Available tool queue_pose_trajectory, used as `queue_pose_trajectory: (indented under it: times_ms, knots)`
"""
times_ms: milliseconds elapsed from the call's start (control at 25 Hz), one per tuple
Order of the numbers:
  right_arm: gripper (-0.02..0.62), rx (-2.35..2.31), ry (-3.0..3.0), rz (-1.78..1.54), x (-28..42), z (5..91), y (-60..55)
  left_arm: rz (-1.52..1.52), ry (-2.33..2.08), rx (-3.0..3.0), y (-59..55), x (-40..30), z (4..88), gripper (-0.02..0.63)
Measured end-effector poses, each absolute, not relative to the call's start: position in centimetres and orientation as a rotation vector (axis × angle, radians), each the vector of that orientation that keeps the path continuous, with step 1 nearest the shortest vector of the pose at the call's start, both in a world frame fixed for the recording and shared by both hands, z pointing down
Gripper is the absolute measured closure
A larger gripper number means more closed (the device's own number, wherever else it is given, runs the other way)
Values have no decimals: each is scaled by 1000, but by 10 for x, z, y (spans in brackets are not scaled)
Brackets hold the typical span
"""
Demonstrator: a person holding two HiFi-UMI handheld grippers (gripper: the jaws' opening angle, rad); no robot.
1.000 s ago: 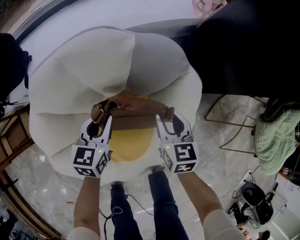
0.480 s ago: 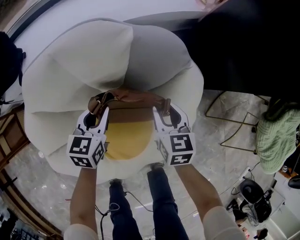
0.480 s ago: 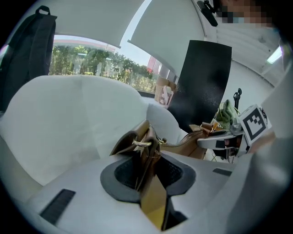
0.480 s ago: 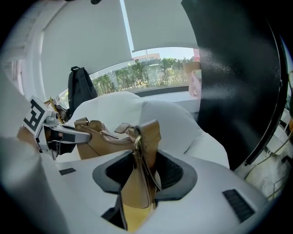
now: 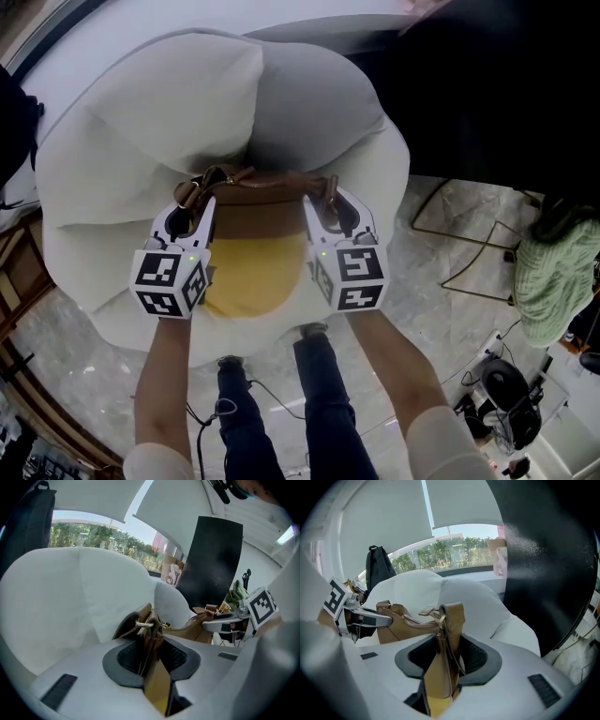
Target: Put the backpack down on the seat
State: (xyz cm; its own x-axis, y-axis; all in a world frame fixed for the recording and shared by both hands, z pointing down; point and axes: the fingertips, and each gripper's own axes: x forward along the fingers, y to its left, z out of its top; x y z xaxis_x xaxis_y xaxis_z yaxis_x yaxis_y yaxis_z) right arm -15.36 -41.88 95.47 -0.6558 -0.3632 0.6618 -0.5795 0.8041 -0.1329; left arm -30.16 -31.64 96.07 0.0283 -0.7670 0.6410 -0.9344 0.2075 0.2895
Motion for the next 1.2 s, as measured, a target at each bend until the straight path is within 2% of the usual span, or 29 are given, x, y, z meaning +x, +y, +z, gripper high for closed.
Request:
queue_pose_trajectory:
  times_ms: [680,960,1200]
  knots:
    - [419,656,-2337,394,-184,979,-452,346,-1788,1532,-343,-329,990,499]
    - [413,680,-2323,385,-186,984,-458,325,-1775,1522,-347,-332,993,476]
    - [407,676,-2319,383,-188,985,-463,318,-1808,1493,-345,-335,988,430]
